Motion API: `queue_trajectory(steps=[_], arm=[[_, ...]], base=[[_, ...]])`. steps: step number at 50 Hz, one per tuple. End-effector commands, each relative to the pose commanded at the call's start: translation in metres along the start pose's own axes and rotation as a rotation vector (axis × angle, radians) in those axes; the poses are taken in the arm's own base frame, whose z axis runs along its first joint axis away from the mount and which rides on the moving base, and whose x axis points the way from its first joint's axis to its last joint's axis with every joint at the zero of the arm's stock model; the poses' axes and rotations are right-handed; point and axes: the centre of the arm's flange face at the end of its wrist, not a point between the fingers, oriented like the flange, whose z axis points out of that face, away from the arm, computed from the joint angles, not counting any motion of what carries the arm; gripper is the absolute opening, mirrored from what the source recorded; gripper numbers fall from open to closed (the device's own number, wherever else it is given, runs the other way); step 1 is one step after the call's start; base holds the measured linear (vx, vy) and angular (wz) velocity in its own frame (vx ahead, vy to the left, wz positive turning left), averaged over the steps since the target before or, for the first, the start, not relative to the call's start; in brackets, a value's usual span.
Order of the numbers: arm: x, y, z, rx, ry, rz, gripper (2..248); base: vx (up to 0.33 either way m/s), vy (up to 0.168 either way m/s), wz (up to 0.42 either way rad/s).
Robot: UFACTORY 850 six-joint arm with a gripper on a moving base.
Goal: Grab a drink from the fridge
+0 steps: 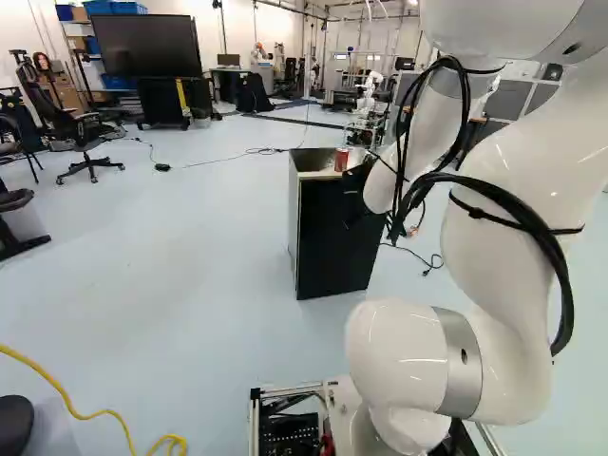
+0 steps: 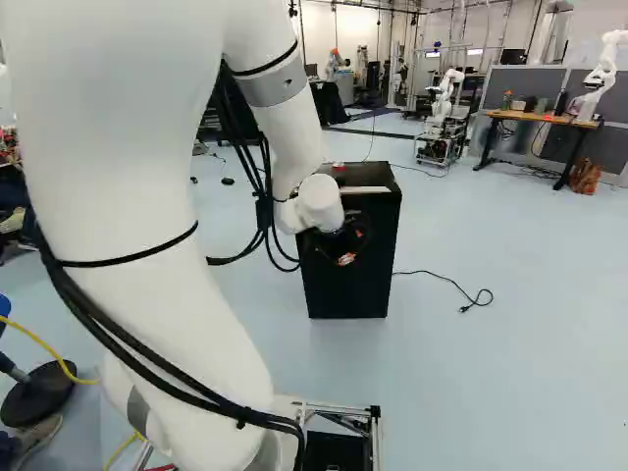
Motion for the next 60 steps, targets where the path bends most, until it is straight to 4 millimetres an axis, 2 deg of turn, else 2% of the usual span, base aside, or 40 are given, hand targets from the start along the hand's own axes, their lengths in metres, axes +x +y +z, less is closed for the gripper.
queue_trajectory(steps=[21,37,60], arm=[[0.018,-0.031,0.001,0.040,0.100,-0.007,247],[0.032,-0.042,0.026,0.062,0.123,0.038,247],[0.044,-0.042,0.068,0.050,0.124,0.152,247]], base=[[0.000,0.000,0.000],[0.000,0.000,0.000],[0.000,0.000,0.000]])
